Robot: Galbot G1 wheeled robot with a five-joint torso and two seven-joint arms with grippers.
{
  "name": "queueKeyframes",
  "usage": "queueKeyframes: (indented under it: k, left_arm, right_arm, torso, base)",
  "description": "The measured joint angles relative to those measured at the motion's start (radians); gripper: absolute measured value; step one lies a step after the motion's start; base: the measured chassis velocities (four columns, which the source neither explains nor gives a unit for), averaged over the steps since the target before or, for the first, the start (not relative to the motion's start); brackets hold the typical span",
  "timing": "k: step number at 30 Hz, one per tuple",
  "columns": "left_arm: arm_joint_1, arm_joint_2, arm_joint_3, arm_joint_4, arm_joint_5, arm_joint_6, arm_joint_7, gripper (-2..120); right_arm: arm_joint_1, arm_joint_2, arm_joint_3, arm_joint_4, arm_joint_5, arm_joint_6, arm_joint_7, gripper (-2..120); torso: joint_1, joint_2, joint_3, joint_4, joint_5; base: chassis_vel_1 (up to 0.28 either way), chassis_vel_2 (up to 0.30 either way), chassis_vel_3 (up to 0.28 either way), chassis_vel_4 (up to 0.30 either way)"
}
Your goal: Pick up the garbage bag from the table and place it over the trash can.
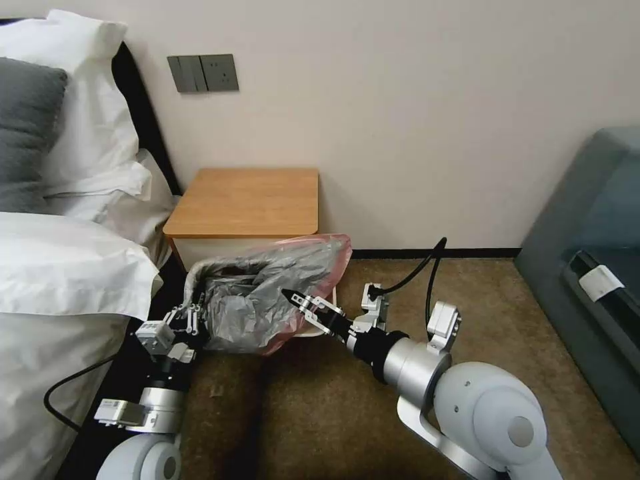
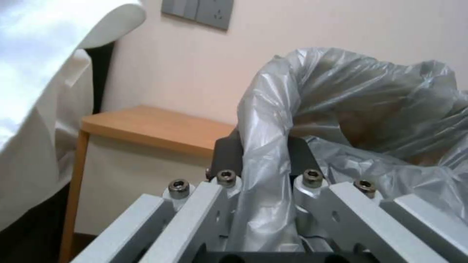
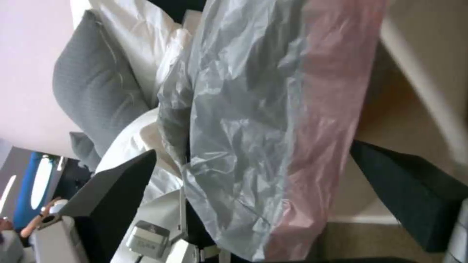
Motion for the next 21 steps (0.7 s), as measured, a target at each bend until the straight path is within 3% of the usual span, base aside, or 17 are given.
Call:
queueKeyframes:
  k: [6, 15, 21]
  left_arm:
    - [0.001, -0.003, 0.007, -0.012, -0.001, 0.008, -0.005, 8]
    - [0.002, -0.005, 0.016, -0.019, -0.035, 0.045, -0.036, 8]
    - [0.001, -0.005, 0.023, -0.03, -0.045, 0.055, -0.041, 8]
  right_arm:
    - [0.003, 0.012, -0.001, -0.011, -0.012, -0.002, -0.041, 97]
    - [-0.014, 0.025, -0.014, -0.029, -0.11, -0.016, -0.167, 64]
    - [-0.014, 0.037, -0.014, -0.043, -0.127, -0.019, -0.192, 43]
  torso:
    - [0.0, 0.0, 0.0, 0.0, 0.0001]
    - [0.0, 0.0, 0.0, 0.0, 0.0]
    - [0.0, 0.0, 0.0, 0.0, 0.0]
  base:
    - [0.0, 0.0, 0.0, 0.0]
    - [0.0, 0.0, 0.0, 0.0]
    - [0.0, 0.0, 0.0, 0.0]
